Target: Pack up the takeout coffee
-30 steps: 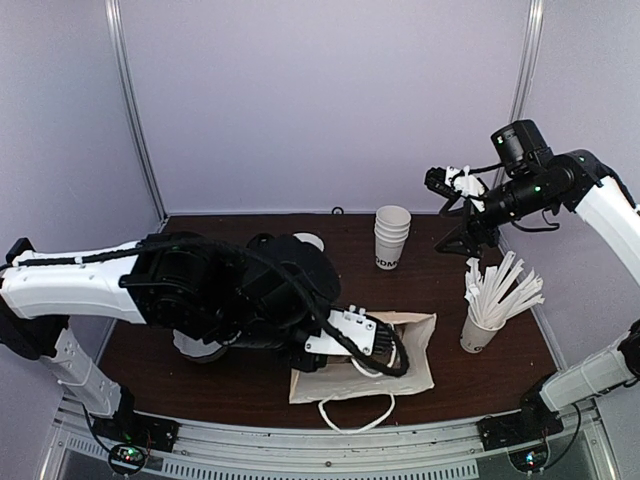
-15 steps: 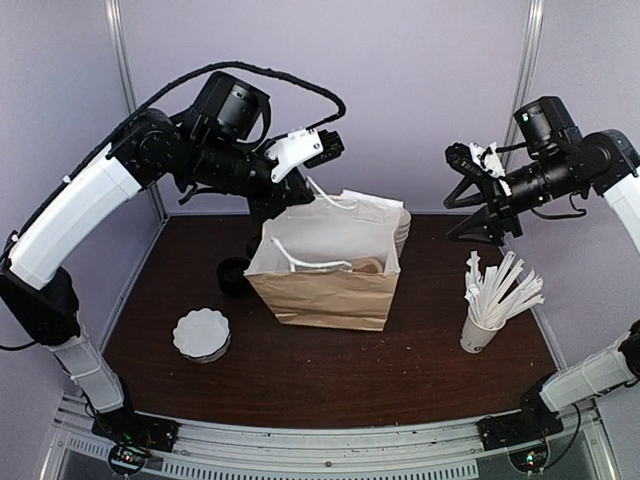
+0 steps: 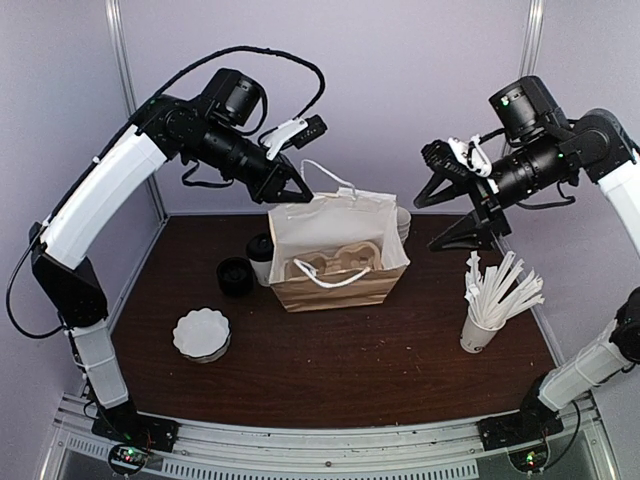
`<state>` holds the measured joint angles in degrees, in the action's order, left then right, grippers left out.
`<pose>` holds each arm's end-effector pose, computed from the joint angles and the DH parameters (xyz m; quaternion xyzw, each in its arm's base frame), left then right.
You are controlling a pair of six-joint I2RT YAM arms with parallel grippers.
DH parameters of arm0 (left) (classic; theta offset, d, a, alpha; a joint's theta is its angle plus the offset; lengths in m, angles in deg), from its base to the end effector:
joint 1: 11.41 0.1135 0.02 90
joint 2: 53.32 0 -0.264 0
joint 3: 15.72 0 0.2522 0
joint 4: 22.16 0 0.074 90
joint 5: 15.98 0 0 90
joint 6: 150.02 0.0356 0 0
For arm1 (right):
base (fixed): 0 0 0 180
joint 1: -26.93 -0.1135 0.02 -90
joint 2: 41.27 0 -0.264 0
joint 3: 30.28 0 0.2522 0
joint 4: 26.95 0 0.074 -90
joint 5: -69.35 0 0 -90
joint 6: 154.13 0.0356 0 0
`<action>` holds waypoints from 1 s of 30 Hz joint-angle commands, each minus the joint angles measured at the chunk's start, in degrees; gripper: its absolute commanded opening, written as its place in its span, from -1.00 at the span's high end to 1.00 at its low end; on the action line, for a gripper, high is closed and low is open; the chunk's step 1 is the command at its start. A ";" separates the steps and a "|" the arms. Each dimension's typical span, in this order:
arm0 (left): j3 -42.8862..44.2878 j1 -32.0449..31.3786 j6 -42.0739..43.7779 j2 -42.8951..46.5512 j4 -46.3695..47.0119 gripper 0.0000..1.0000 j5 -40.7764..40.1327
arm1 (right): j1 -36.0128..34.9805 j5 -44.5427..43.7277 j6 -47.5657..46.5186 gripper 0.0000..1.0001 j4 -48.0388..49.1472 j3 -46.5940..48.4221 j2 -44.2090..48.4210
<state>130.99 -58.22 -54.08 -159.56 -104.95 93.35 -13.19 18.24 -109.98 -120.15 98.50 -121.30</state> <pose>0.2414 -0.2744 0.4582 0.4614 0.7777 -0.2830 0.3198 0.1486 0.1545 0.4919 -0.6871 0.5482 0.2883 0.3799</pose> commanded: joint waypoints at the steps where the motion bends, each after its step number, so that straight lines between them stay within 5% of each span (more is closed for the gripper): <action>1: 2.86 4.08 -8.46 0.03 -0.40 1.00 10.82 | -2.42 -4.96 -1.09 -0.52 0.17 0.50 -2.93; 10: 2.07 4.90 -11.59 -0.58 0.47 1.00 16.32 | -11.29 -12.78 2.02 -0.51 4.67 -0.32 -7.81; 18: -0.38 5.05 -12.65 -1.03 0.46 1.00 17.23 | -16.20 -15.04 2.84 -0.20 5.72 1.30 -12.32; 26: -0.36 5.23 -11.76 -0.87 0.56 1.00 15.90 | -18.33 -18.97 4.77 1.00 6.99 5.55 -13.25; 30: 1.29 5.31 -11.81 -0.40 1.40 1.00 16.25 | -18.32 -19.80 4.27 1.00 6.52 10.57 -13.48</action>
<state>130.77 -53.35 -65.95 -160.63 -106.48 108.78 -31.44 0.82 -105.91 -114.67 103.97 -135.27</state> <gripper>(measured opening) 0.010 0.013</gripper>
